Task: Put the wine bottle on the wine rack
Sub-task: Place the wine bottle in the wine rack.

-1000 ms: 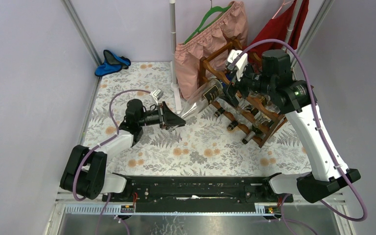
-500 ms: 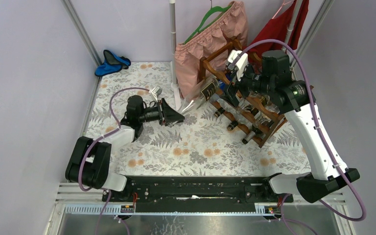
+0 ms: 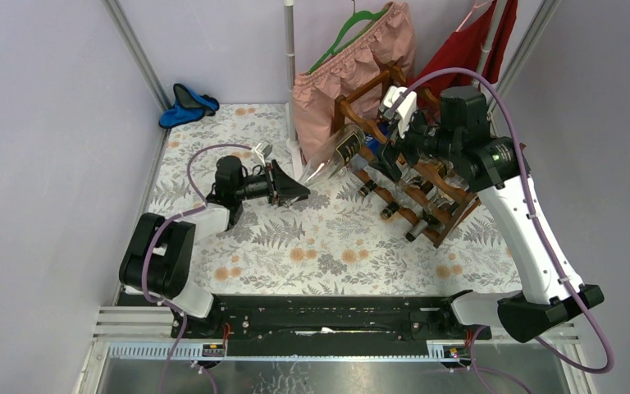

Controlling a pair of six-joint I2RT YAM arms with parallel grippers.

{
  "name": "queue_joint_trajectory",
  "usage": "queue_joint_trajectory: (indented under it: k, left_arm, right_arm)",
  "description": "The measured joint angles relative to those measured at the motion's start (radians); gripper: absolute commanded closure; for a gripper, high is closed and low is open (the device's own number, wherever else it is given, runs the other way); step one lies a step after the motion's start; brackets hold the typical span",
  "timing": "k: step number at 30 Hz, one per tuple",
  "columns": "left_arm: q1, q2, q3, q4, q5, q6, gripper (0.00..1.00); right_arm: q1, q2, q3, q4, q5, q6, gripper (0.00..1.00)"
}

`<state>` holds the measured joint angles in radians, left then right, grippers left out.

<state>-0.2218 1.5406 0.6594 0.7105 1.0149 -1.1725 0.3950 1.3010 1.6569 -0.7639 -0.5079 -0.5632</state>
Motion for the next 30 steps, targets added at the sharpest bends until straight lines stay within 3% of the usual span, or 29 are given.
queue_joint_trajectory:
  k: [11,21,30]
  left_arm:
    - [0.0,0.099,0.059,0.098,0.024,-0.059,1.0]
    - [0.0,0.208,0.121,0.189,0.054,-0.112,1.0]
    - [0.0,0.321,0.197,0.292,0.082,-0.176,1.0]
  right_arm:
    - [-0.006,-0.007,-0.086,0.051,0.117,-0.036,0.0]
    - [-0.036,0.126,-0.087,0.066,0.202,-0.033,0.0]
    - [-0.096,0.251,-0.056,0.065,0.209,-0.045,0.16]
